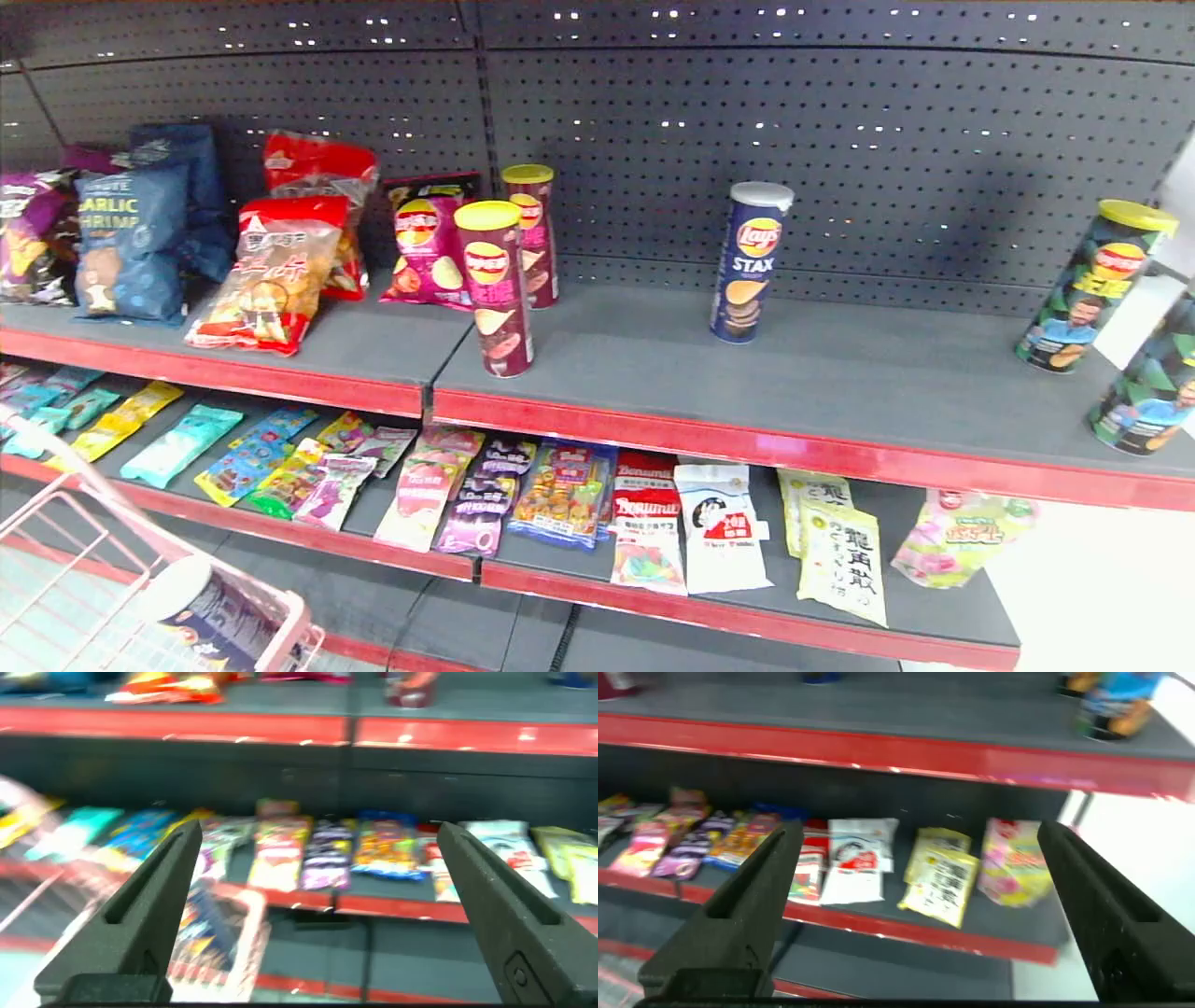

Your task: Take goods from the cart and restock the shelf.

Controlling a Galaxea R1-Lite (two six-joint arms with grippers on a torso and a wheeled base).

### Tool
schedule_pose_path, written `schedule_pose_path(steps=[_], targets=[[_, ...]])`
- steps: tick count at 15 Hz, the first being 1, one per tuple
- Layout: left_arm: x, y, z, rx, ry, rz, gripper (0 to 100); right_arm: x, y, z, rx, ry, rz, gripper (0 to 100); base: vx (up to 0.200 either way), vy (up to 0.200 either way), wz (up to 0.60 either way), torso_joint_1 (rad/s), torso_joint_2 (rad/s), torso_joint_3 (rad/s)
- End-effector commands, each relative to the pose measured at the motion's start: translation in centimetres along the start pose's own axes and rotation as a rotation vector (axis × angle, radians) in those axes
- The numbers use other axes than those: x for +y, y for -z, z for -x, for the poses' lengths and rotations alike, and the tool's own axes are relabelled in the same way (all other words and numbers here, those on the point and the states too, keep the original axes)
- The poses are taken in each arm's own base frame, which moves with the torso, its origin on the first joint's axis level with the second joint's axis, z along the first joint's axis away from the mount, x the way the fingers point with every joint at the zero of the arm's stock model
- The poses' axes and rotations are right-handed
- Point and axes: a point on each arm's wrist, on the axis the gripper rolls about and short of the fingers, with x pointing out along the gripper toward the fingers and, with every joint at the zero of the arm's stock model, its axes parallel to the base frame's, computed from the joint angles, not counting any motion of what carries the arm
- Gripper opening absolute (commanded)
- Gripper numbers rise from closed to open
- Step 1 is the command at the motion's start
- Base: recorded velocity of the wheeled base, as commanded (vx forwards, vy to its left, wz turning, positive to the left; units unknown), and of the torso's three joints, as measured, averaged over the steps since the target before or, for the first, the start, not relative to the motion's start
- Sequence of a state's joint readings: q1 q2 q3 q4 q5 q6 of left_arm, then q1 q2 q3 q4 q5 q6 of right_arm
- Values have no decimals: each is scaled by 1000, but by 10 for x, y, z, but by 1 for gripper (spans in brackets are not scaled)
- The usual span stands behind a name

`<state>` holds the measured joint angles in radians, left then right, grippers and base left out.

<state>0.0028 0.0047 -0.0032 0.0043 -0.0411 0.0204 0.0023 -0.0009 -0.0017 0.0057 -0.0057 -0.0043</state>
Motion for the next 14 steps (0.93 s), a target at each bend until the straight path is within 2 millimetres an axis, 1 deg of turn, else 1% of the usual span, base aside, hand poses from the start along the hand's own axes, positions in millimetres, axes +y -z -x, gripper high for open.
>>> schedule_pose_path(steps=[1, 6, 8, 14], targets=[[0, 0, 0, 0, -1, 1, 100, 0, 0, 0, 1, 0, 0, 100, 0, 0, 600, -2, 2, -2], [0, 0, 0, 0, -1, -1, 100, 0, 0, 0, 1, 0, -1, 100, 0, 0, 600, 0, 2, 1], [0, 0, 0, 2, 0, 1, 100, 0, 0, 0, 0, 0, -1, 100, 0, 0, 0, -23, 38, 31], [0, 0, 0, 0, 0, -1, 100, 0, 0, 0, 0, 0, -1, 100, 0, 0, 0, -140, 333, 191]])
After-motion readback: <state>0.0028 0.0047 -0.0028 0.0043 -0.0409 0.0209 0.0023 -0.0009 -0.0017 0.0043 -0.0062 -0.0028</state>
